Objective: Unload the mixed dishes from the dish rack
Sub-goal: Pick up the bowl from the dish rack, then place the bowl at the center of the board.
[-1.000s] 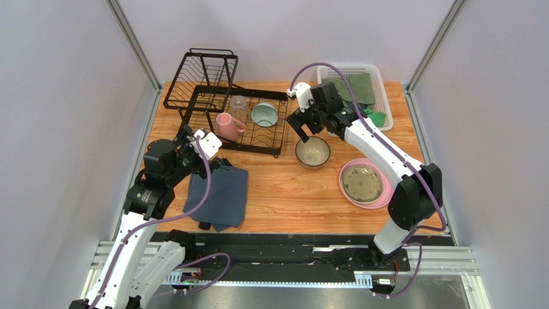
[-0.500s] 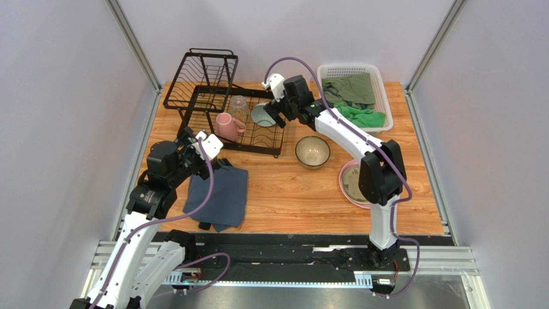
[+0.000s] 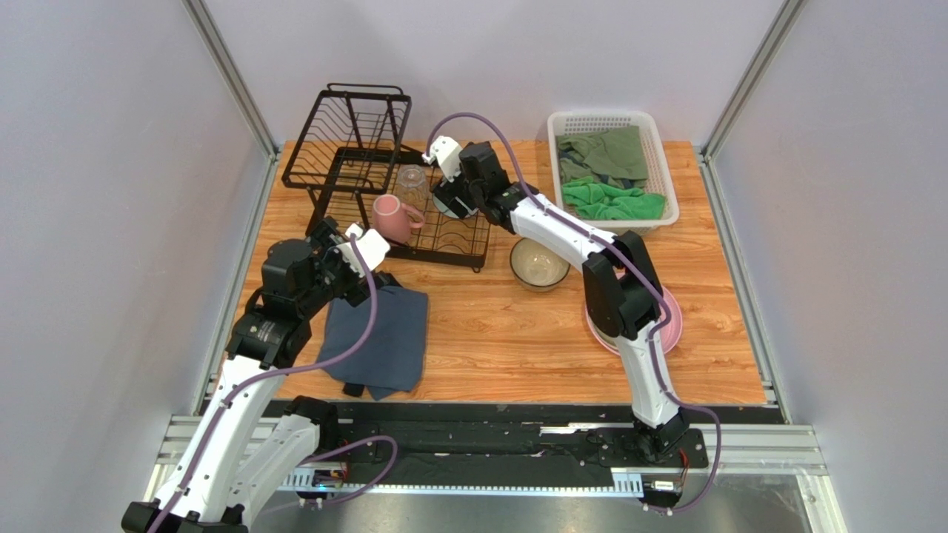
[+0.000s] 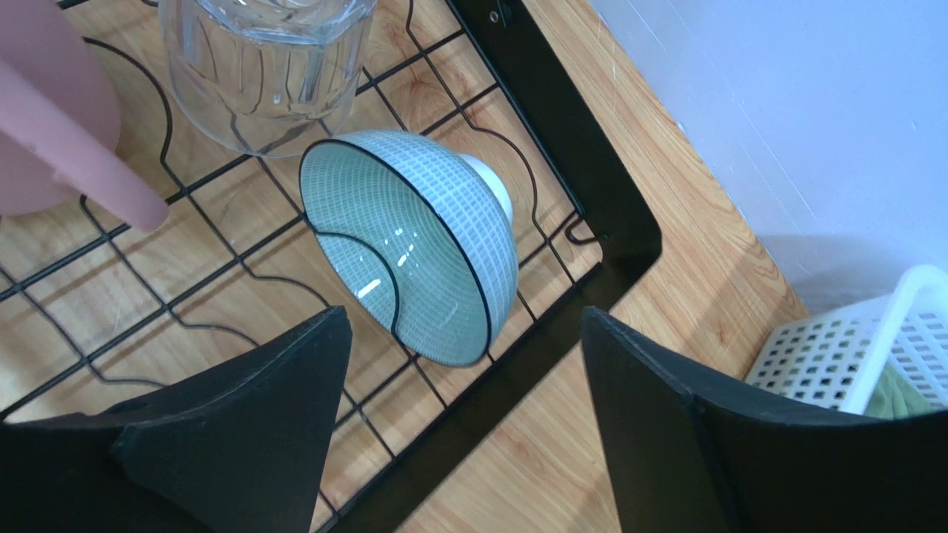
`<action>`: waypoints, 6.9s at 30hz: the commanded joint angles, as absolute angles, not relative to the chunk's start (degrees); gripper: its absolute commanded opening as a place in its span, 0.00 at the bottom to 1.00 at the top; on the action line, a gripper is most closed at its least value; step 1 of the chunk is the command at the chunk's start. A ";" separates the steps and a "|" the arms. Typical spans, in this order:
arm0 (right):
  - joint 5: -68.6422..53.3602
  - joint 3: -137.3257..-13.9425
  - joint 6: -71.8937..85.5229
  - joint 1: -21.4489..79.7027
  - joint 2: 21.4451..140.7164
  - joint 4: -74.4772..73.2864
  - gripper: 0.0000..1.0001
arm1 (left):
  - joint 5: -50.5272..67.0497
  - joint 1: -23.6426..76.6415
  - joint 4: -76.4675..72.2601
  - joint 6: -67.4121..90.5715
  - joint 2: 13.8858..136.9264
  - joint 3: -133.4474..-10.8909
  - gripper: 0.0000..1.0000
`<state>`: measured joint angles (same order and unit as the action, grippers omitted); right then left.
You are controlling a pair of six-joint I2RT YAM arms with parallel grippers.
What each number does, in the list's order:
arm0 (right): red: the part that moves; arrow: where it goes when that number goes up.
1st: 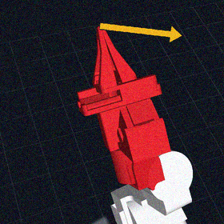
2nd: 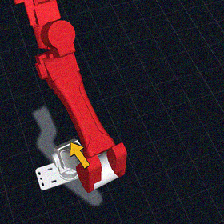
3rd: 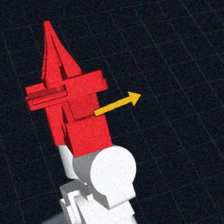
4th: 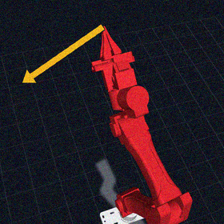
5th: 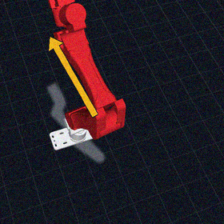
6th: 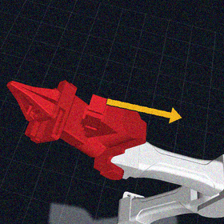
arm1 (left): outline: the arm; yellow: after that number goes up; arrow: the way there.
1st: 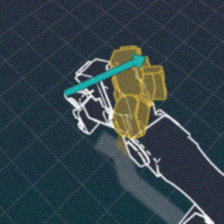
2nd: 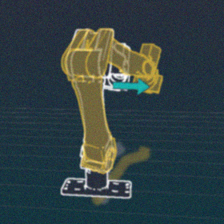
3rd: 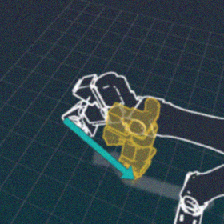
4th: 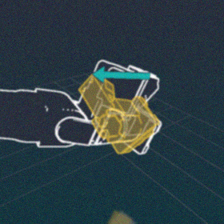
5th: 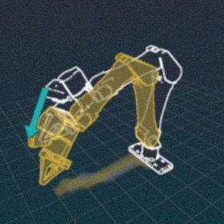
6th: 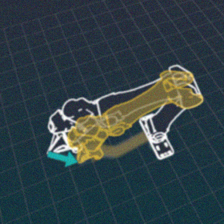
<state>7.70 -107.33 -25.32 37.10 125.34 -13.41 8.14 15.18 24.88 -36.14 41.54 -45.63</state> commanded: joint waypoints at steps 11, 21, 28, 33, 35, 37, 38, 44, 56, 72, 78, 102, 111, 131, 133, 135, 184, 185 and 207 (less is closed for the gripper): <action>13.97 -113.29 -31.81 37.53 134.64 -0.62 0.64 | 6.77 14.85 21.01 -37.79 43.50 -45.35 0.99; 16.08 -113.47 -34.89 37.44 137.02 4.21 0.43 | 6.68 14.85 20.66 -37.79 44.12 -45.35 0.99; 16.87 -112.76 -35.24 37.70 137.20 4.92 0.19 | 6.86 14.85 20.39 -37.62 43.77 -44.74 0.99; 18.01 -111.53 -36.12 38.32 137.20 7.03 0.02 | 6.68 14.85 19.95 -37.79 43.77 -44.47 0.99; 18.72 -110.92 -36.73 38.58 137.11 7.47 0.00 | 6.77 14.85 19.95 -37.71 43.86 -44.47 0.99; 19.16 -110.31 -37.35 38.93 136.85 8.70 0.00 | 6.77 14.85 19.86 -37.71 43.86 -44.47 0.99; 19.94 -109.35 -37.88 39.11 136.50 9.31 0.00 | 6.68 14.85 19.95 -37.71 43.86 -44.56 0.99; 23.89 -105.65 -41.74 40.51 135.70 15.20 0.00 | 6.77 14.85 19.51 -37.62 43.86 -44.12 0.99; 30.32 -102.75 -48.60 42.54 135.27 24.69 0.00 | 6.68 14.85 19.69 -37.53 42.80 -44.03 0.99; 33.13 -98.88 -58.18 43.33 134.21 37.52 0.00 | 6.77 14.85 20.39 -37.53 41.40 -43.42 0.99; 33.40 -98.35 -59.32 43.42 133.86 38.84 0.00 | 6.68 14.85 20.39 -37.44 41.04 -43.24 0.99; 32.17 -94.48 -69.26 43.24 133.51 50.54 0.00 | 6.77 14.85 20.57 -36.91 40.52 -43.07 0.99; 33.48 -92.02 -60.05 42.89 125.62 41.14 0.00 | 7.03 14.85 20.92 -36.74 39.90 -43.07 0.99; 19.08 -98.53 -15.58 33.59 102.23 -20.26 0.00 | 9.58 14.85 24.87 -35.51 38.14 -44.73 0.99; 14.88 -98.26 -13.28 32.09 100.82 -25.54 0.00 | 10.11 14.85 25.66 -35.51 38.23 -44.91 0.99; 12.32 -97.82 -10.65 29.80 99.15 -28.73 0.00 | 10.63 14.85 26.45 -35.42 38.41 -45.35 0.99; -7.56 -80.07 -7.21 19.07 102.04 -36.48 0.00 | 14.24 14.85 30.59 -36.21 38.06 -44.56 0.99; -7.47 -79.89 -7.47 19.16 102.13 -36.39 0.00 | 14.15 14.85 30.50 -36.30 37.97 -44.56 0.99; -5.10 -79.54 -8.26 19.16 104.68 -35.24 0.16 | 14.15 14.85 30.41 -36.74 37.79 -43.51 0.99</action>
